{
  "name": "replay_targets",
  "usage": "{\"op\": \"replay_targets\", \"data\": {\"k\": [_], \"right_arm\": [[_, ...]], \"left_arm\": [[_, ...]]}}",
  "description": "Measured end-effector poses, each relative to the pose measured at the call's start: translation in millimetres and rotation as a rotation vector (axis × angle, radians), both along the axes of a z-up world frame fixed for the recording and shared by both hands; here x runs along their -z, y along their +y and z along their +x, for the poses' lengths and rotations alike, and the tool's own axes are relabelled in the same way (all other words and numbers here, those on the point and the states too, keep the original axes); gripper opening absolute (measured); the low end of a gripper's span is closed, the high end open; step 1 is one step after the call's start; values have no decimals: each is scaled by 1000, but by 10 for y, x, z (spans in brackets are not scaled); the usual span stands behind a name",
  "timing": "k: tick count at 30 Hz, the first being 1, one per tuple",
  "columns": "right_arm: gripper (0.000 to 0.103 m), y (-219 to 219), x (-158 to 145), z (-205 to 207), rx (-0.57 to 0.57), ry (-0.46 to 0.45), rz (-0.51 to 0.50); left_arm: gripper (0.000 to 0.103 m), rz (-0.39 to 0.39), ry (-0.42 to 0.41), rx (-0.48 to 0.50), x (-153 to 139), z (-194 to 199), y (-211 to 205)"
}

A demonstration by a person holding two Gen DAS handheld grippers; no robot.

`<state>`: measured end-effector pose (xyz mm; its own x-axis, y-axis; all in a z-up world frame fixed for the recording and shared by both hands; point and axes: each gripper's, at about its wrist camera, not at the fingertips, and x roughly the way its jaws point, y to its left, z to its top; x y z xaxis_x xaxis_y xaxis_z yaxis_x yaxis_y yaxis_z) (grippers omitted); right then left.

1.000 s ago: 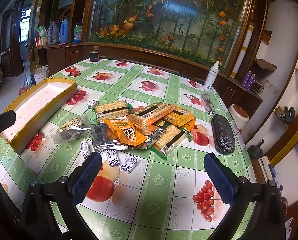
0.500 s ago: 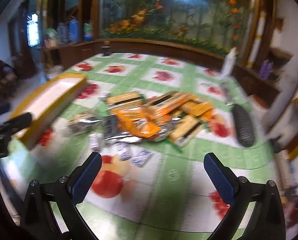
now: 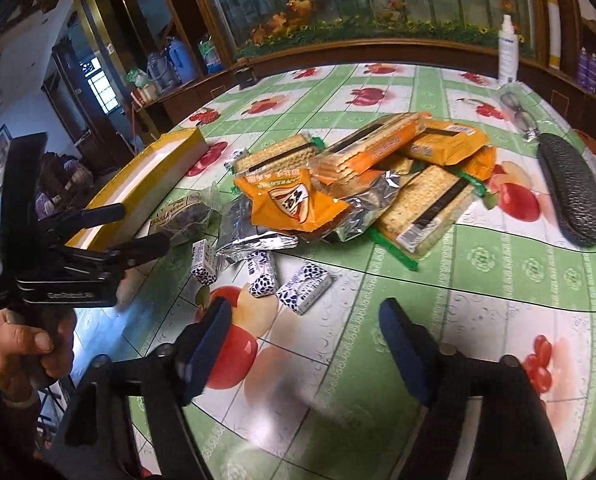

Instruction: Organize snacks

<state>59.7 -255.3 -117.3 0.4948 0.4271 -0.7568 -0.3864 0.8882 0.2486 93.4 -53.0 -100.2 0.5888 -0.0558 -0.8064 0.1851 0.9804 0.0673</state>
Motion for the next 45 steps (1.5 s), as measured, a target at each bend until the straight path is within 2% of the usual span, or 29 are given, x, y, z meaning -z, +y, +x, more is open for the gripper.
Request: {"op": "replay_targets", "data": {"k": [2, 4, 6, 14, 16, 17, 18, 19, 21, 23, 25, 29, 34, 45], "right_arm": [[50, 64, 68, 60, -15, 21, 3], [43, 125, 137, 119, -24, 43, 0], [34, 169, 191, 165, -26, 50, -16], [35, 284, 196, 324, -6, 33, -77], [35, 308, 198, 328, -4, 23, -96], [34, 318, 198, 326, -4, 18, -102], [32, 318, 198, 321, -3, 13, -110], [31, 311, 199, 312, -2, 9, -111], [21, 265, 202, 300, 12, 6, -109], [20, 191, 203, 290, 22, 15, -76], [20, 119, 203, 277, 32, 23, -46], [20, 47, 174, 229, 41, 31, -9], [20, 4, 37, 78, 51, -1, -5], [20, 113, -259, -135, 20, -63, 40]], "left_arm": [[103, 25, 4, 12, 55, 50, -25], [103, 39, 8, 19, 100, 95, -21], [103, 4, 3, 41, 124, 133, 11], [102, -89, 20, 64, 181, 302, 100], [95, -116, 19, 67, 185, 321, 106], [84, -140, 25, 66, 189, 332, 121], [62, -145, 28, 59, 196, 341, 131], [56, -113, 33, 46, 222, 350, 125], [54, -60, 12, 53, 241, 312, 92], [53, -47, 6, 61, 234, 265, 65], [51, -72, 2, 64, 215, 223, 69], [49, -171, 12, 60, 146, 128, 117], [46, -245, -1, 47, 18, -22, 151], [46, -274, -97, 17, -345, -419, 321]]}}
